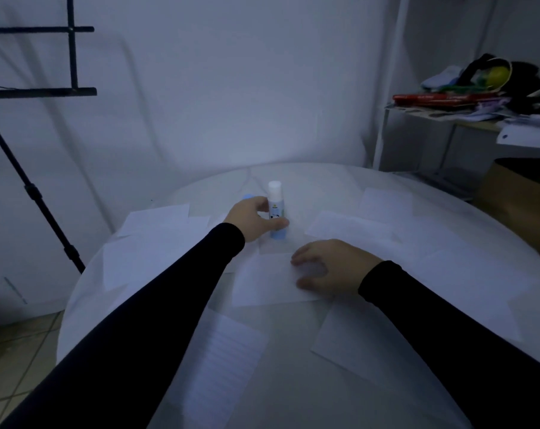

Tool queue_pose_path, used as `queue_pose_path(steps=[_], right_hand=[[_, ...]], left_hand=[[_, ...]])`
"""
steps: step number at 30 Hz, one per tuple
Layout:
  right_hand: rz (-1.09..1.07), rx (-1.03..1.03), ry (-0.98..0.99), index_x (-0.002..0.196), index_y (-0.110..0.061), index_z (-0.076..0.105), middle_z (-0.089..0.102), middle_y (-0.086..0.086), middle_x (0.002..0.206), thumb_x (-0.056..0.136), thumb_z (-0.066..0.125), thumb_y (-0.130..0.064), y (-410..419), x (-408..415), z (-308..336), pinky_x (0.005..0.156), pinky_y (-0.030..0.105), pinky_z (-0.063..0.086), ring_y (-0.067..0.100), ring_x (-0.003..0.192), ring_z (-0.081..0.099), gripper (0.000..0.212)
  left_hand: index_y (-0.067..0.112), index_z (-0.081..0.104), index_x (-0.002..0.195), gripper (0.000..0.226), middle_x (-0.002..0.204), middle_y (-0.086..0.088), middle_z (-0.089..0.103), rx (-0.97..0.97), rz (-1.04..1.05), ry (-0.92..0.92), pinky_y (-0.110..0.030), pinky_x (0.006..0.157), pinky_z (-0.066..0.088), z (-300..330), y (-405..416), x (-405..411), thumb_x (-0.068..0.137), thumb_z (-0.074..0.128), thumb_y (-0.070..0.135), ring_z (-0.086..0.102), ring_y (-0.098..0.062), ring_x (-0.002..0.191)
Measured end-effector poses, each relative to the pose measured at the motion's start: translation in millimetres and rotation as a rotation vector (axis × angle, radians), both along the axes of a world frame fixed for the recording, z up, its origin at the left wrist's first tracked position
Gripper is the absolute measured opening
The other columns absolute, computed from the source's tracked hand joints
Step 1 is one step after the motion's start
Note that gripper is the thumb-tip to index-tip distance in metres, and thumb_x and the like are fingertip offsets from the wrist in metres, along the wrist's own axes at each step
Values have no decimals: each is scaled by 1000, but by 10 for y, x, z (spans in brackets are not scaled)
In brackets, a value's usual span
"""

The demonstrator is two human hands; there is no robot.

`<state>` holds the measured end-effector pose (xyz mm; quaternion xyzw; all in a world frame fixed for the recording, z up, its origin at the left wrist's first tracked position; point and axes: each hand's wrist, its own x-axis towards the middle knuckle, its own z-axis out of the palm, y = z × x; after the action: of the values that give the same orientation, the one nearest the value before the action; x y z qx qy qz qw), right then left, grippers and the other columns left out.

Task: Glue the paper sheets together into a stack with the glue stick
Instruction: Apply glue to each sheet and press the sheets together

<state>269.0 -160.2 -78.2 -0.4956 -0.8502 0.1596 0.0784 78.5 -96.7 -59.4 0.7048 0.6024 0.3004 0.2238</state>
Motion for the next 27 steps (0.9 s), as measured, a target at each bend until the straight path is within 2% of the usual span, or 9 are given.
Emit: queue_pose_path(steps=[3, 7, 10, 12, 15, 20, 25, 27], right_hand=[[22, 21, 1, 124, -24, 59, 51, -12, 136, 83, 64, -45, 28, 27, -39, 110, 31, 33, 9, 125, 46, 47], [56, 49, 9, 124, -24, 61, 50, -13, 137, 84, 62, -47, 37, 62, -78, 110, 30, 33, 8, 125, 46, 46], [69, 51, 4, 125, -25, 59, 48, -15, 138, 85, 60, -49, 34, 78, -97, 110, 30, 32, 7, 127, 45, 47], [62, 51, 10, 125, -26, 60, 48, -16, 138, 84, 61, -49, 32, 73, -96, 110, 30, 32, 7, 127, 45, 46], [57, 71, 29, 122, -28, 61, 50, -16, 136, 84, 62, -48, 22, 39, -93, 110, 29, 32, 7, 125, 45, 44], [60, 70, 65, 122, -29, 62, 50, -16, 136, 83, 63, -49, 19, 59, -132, 110, 28, 31, 5, 125, 45, 43], [61, 61, 96, 119, -32, 63, 51, -19, 134, 81, 64, -51, 35, 107, -167, 110, 29, 31, 3, 124, 46, 42], [66, 71, 114, 118, -32, 64, 52, -18, 134, 81, 65, -49, 22, 94, -180, 110, 28, 31, 3, 124, 46, 41]], left_hand=[[16, 65, 106, 29, 105, 1, 67, -8, 4, -54, -21, 77, 40, -50, 35, 28, 82, 73, 31, 62, -14, 91], [12, 53, 102, 17, 93, -6, 60, 107, 24, -94, -27, 64, 37, 25, -33, -70, 91, 58, 24, 54, -21, 80], [8, 46, 105, 21, 87, -11, 52, 34, 53, -11, -31, 60, 33, 125, -98, -264, 96, 47, 27, 47, -22, 73], [8, 47, 108, 29, 90, -7, 52, -85, 58, 152, -29, 60, 34, 121, -141, -387, 95, 51, 34, 49, -22, 72], [12, 52, 104, 43, 96, -1, 59, -81, 39, 370, -29, 70, 38, 6, -156, -477, 81, 70, 44, 55, -21, 85], [16, 58, 93, 37, 89, 2, 63, -86, 94, 382, -28, 63, 38, -107, -93, -448, 70, 78, 37, 58, -19, 82], [16, 59, 97, 43, 92, -1, 64, -98, 133, 402, -28, 68, 37, -116, 73, -485, 68, 79, 42, 59, -22, 85], [15, 54, 96, 48, 90, -2, 61, -80, 141, 418, -30, 66, 37, -102, 76, -482, 69, 77, 46, 57, -23, 83]])
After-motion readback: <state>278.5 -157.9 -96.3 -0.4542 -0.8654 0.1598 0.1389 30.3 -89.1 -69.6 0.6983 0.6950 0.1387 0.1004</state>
